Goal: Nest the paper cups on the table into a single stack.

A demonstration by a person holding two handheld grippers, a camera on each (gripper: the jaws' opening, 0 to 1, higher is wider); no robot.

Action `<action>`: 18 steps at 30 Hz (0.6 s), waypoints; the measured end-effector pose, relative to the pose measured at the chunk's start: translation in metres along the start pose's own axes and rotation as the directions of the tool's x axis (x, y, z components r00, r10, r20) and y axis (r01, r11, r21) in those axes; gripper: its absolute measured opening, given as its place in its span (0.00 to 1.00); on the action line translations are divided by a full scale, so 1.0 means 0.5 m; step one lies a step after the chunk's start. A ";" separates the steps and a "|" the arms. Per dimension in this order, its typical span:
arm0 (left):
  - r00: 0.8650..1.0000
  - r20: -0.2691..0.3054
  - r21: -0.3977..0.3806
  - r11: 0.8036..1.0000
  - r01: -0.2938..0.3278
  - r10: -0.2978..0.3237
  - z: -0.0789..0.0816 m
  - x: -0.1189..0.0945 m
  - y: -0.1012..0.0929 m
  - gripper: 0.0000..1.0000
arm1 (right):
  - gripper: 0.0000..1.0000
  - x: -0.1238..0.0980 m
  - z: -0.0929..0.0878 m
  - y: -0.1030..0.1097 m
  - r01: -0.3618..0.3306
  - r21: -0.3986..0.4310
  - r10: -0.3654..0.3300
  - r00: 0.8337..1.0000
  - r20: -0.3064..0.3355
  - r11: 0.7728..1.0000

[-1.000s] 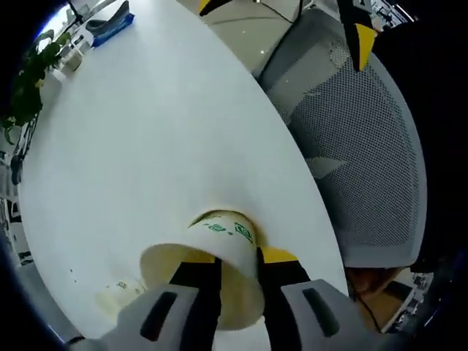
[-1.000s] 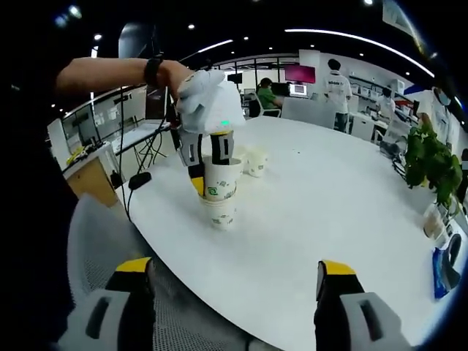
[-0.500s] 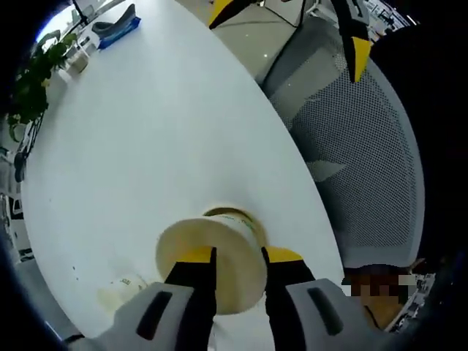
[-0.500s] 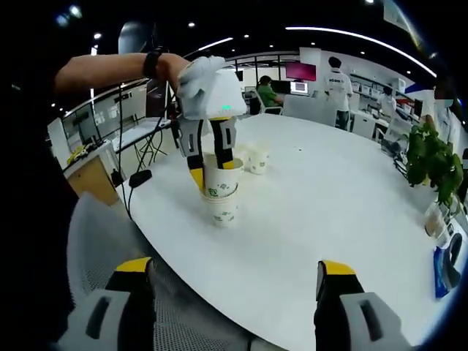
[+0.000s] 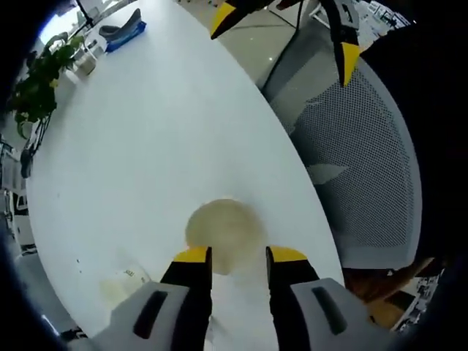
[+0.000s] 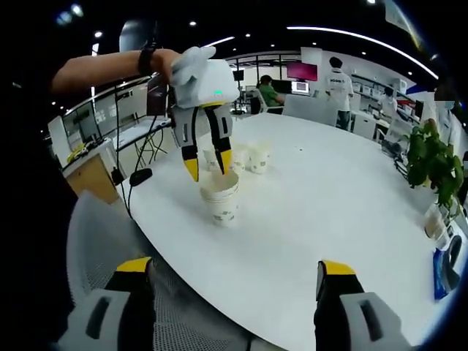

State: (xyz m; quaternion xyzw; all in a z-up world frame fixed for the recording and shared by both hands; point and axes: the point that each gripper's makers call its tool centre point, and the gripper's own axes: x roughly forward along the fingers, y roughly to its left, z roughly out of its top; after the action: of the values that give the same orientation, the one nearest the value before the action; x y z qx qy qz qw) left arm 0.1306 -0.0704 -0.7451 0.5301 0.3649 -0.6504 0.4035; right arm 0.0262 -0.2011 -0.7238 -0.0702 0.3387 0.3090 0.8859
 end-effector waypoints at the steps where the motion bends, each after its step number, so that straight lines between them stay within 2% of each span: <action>1: 1.000 0.022 -0.021 1.000 -0.006 0.006 0.001 -0.006 0.002 0.30 | 0.93 0.000 0.000 0.001 0.000 0.001 0.000 1.000 0.000 1.000; 4: 0.995 0.097 -0.080 0.997 -0.008 0.016 0.006 -0.023 0.002 0.35 | 0.93 0.002 0.000 0.002 -0.001 -0.002 0.001 1.000 -0.003 1.000; 6: 0.993 0.115 -0.100 0.995 -0.023 0.034 0.003 -0.043 0.003 0.36 | 0.93 0.003 -0.001 0.001 -0.001 -0.002 0.001 1.000 -0.004 1.000; 14: 0.988 0.125 -0.178 0.981 -0.071 0.094 -0.068 -0.081 0.015 0.39 | 0.92 0.009 0.002 0.010 -0.007 -0.009 0.007 1.000 -0.008 1.000; 15: 0.987 0.124 -0.192 0.978 -0.077 0.102 -0.089 -0.081 0.018 0.39 | 0.92 0.010 0.003 0.010 -0.008 -0.010 0.008 1.000 -0.008 1.000; 18: 0.986 0.119 -0.224 0.970 -0.089 0.118 -0.123 -0.087 0.020 0.39 | 0.92 0.012 0.005 0.012 -0.010 -0.011 0.010 1.000 -0.009 1.000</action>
State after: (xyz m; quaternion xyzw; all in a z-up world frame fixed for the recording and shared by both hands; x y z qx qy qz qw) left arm 0.1686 -0.0130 -0.7134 0.4571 0.3787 -0.6179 0.5156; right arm 0.0275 -0.1924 -0.7255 -0.0749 0.3414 0.3152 0.8823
